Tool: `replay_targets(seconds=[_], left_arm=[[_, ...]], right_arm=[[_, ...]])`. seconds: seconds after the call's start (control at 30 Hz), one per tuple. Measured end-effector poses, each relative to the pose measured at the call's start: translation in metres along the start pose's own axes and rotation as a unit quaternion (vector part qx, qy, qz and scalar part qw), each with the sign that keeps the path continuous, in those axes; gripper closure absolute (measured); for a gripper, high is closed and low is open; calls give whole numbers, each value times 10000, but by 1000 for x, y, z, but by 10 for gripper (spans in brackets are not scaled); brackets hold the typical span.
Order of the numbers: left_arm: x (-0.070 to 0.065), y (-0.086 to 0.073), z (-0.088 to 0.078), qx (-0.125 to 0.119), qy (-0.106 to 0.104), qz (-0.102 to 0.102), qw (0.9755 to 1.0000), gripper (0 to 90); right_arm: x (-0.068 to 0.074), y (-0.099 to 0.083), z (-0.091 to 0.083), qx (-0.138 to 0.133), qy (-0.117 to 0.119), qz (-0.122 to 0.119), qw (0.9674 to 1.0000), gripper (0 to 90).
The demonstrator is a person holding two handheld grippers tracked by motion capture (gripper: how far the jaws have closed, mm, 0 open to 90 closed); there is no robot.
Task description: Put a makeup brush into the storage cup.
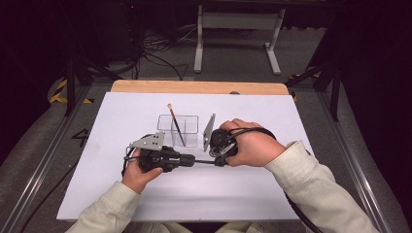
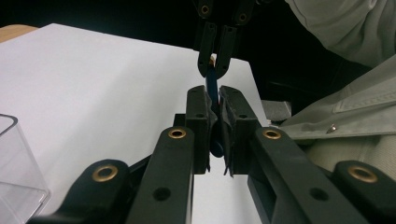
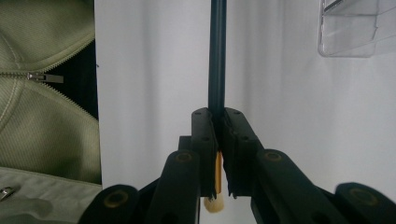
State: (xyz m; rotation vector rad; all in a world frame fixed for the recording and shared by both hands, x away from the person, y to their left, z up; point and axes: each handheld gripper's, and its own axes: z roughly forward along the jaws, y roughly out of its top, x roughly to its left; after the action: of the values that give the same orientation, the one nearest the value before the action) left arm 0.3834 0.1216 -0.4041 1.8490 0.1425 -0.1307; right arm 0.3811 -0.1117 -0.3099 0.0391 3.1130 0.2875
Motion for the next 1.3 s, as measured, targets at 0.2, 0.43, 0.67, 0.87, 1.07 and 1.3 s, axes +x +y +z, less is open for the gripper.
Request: replay_targets(seconds=[0.2,0.43,0.67,0.87,1.07,1.3], left_arm=[[0,0,0,61,-42,24,10000,840],[0,-1,1,117,-65,22,9999,841],[-1,-1,1,165,-48,23,9999,841],[-1,-1,2,202,5,39,9998,842],[-1,-3,4,318,5,7,9995,843],[-1,-2,4,352,36,3,9994,844]], right_arm=[[0,0,-2,19,-34,-44,10000,838],[1,0,-3,-5,-55,-97,9999,838],[2,0,-8,43,-122,-187,9997,836],[2,1,-8,43,-161,-233,9996,836],[2,0,-10,26,-201,-258,9995,834],[2,-1,-10,-34,-212,-287,9994,834]])
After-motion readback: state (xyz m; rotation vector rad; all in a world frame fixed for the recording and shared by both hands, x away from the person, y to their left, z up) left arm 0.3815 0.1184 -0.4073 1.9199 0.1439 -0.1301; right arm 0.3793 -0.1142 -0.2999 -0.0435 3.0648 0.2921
